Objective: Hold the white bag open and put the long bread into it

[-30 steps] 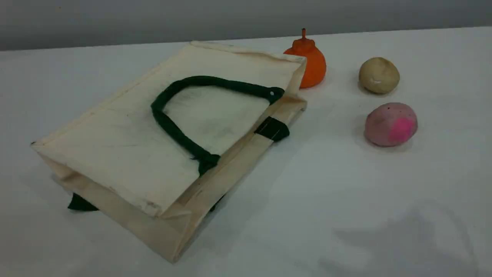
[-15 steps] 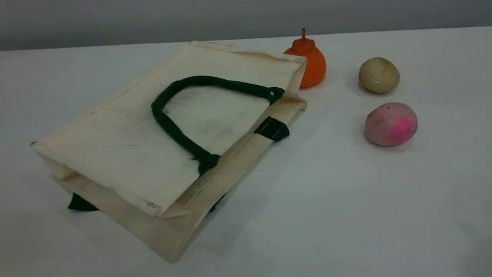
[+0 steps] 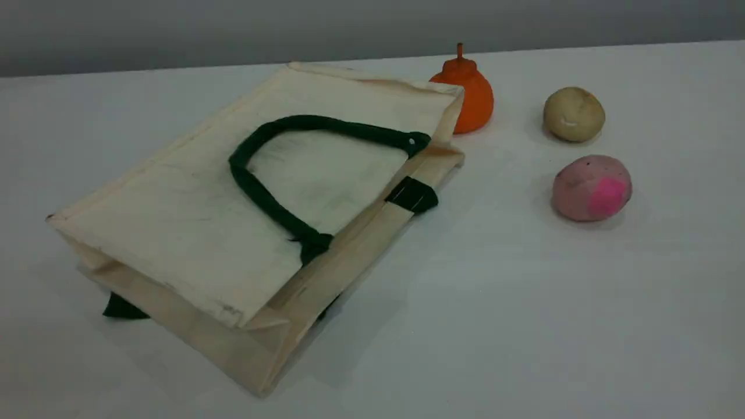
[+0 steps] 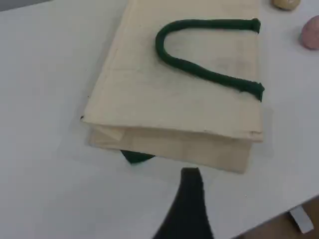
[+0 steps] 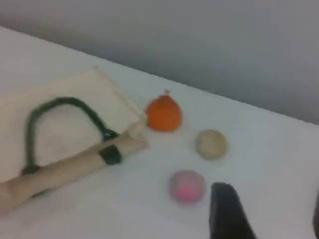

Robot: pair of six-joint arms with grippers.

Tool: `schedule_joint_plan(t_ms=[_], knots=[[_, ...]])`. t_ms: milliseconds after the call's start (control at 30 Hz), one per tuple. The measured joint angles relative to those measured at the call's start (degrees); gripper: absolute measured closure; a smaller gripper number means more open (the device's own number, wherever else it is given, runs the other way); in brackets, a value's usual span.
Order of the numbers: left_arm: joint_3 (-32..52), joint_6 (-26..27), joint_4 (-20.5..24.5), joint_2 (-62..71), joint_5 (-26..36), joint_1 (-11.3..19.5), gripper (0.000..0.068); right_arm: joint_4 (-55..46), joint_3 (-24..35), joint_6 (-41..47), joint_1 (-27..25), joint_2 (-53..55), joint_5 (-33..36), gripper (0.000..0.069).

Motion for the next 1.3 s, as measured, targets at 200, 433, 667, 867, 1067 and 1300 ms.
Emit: schedule_joint_plan(t_ms=[200, 433, 667, 867, 1067, 1300], knots=[[0.0, 1.3, 0.0, 0.0, 0.0, 0.0, 0.0104, 0.6, 10.8, 4.7, 0.0, -9.0, -0.2, 0.0359], [0.0, 1.3, 0.0, 0.0, 0.7, 0.0, 0.0104, 2.9, 16.3, 5.8, 0.0, -17.1, -0.8, 0.0359], [0.0, 1.3, 0.0, 0.0, 1.0, 0.0, 0.0104, 3.2, 17.4, 5.8, 0.0, -19.6, 0.9, 0.0359], [0.5, 1.3, 0.0, 0.0, 0.6, 0.0, 0.0104, 3.2, 18.1, 5.8, 0.0, -19.5, 2.3, 0.0359], [0.5, 1.3, 0.0, 0.0, 0.5, 0.0, 0.0104, 3.3, 18.1, 6.0, 0.0, -19.5, 2.5, 0.0359], [0.5, 1.3, 0.0, 0.0, 0.5, 0.0, 0.0104, 3.3, 18.1, 6.0, 0.0, -19.5, 2.5, 0.0359]])
